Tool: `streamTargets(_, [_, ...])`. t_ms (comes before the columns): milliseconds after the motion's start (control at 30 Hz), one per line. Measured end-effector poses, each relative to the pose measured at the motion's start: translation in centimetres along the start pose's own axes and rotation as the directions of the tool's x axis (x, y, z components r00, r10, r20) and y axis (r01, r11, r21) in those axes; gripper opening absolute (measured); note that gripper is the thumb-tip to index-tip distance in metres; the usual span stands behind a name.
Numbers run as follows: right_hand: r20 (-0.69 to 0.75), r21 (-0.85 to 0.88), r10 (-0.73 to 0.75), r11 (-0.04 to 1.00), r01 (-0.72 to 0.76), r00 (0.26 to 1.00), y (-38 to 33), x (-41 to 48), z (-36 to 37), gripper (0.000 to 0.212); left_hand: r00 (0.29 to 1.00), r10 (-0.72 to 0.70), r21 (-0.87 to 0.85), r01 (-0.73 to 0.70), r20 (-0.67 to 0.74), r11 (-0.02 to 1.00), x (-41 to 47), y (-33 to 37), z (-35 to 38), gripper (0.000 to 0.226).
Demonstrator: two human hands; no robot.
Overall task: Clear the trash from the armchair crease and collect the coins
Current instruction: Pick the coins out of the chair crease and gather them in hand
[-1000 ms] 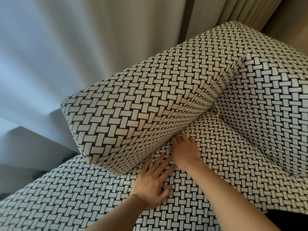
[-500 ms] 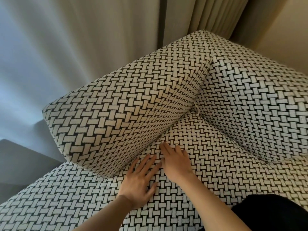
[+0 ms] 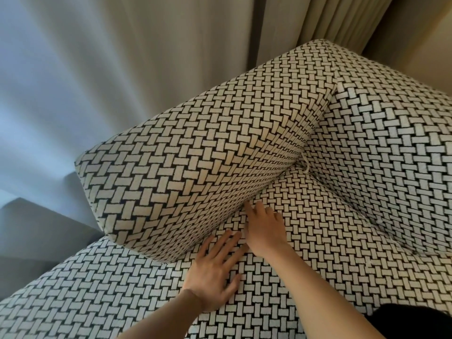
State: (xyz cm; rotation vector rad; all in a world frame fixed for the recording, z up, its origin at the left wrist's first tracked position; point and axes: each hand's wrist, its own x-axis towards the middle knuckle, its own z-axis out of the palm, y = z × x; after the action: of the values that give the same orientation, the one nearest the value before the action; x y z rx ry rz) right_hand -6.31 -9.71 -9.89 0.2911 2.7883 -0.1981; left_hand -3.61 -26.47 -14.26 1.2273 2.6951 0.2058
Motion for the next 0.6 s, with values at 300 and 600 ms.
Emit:
streamTargets(300, [-0.110,-0.012,-0.012,1.000,0.011,0.994,0.2,-1.3,1.0,0.053,1.000,-0.014,0.014,0.014,0.013,1.000,-0.1,-0.1,0.0,0.064])
streamTargets(600, [-0.017,0.024,0.050,0.998,-0.049,0.999,4.7,-6.0,2.7,0.052,0.999,-0.037,0.016,0.036,0.037,0.999,-0.1,-0.3,0.4,0.060])
